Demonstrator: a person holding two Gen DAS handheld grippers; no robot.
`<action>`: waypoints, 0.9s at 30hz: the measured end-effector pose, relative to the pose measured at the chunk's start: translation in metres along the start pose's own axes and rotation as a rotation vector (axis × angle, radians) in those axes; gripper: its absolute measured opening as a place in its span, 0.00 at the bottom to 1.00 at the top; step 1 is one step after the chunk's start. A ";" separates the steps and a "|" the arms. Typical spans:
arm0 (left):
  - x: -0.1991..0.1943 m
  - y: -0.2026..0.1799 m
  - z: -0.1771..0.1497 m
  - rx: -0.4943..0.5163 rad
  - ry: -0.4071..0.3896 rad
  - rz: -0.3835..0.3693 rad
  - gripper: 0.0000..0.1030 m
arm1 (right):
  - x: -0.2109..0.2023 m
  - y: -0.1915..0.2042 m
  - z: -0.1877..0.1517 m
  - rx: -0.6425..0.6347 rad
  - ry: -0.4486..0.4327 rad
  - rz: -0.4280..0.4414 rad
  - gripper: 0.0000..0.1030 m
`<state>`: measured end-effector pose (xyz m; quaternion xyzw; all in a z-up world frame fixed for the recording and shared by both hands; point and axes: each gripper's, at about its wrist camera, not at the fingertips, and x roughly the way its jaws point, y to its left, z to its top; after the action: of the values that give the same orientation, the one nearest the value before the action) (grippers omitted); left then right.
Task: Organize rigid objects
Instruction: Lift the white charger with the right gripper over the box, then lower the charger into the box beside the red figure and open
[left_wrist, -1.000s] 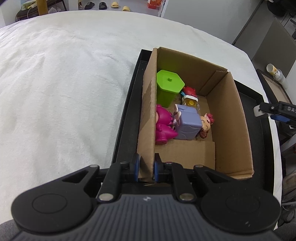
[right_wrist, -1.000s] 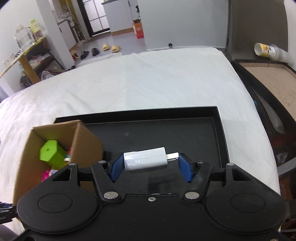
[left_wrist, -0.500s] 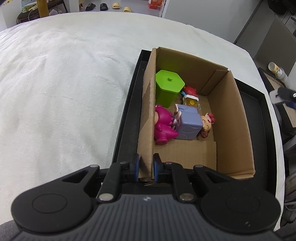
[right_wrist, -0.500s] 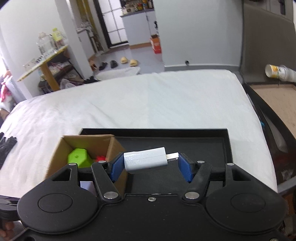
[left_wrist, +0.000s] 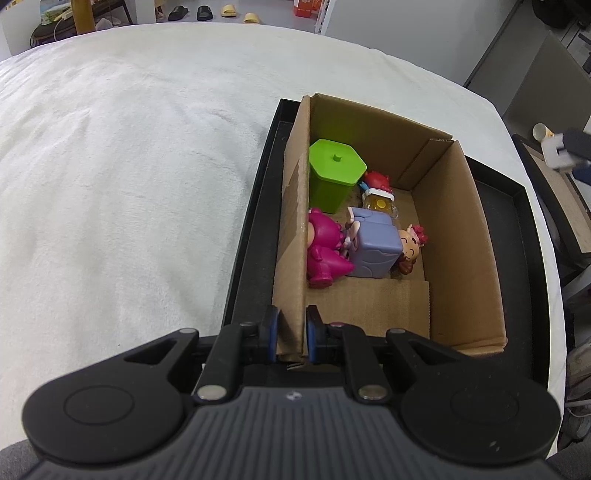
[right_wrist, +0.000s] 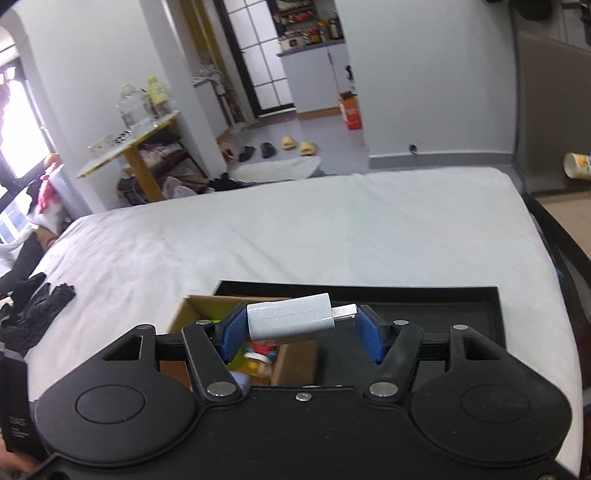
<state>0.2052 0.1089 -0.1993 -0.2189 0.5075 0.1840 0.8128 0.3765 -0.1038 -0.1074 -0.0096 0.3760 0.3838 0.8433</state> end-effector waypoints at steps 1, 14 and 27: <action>0.000 0.000 0.000 0.000 0.000 -0.002 0.14 | 0.001 0.003 0.001 0.000 0.000 0.012 0.60; -0.002 0.005 0.000 0.000 -0.006 -0.032 0.14 | 0.029 0.042 -0.005 -0.114 0.033 0.014 0.60; -0.002 0.014 0.000 -0.005 -0.002 -0.077 0.14 | 0.065 0.065 -0.023 -0.239 0.068 -0.097 0.60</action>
<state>0.1970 0.1205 -0.2001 -0.2400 0.4973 0.1540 0.8194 0.3472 -0.0236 -0.1482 -0.1410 0.3550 0.3843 0.8405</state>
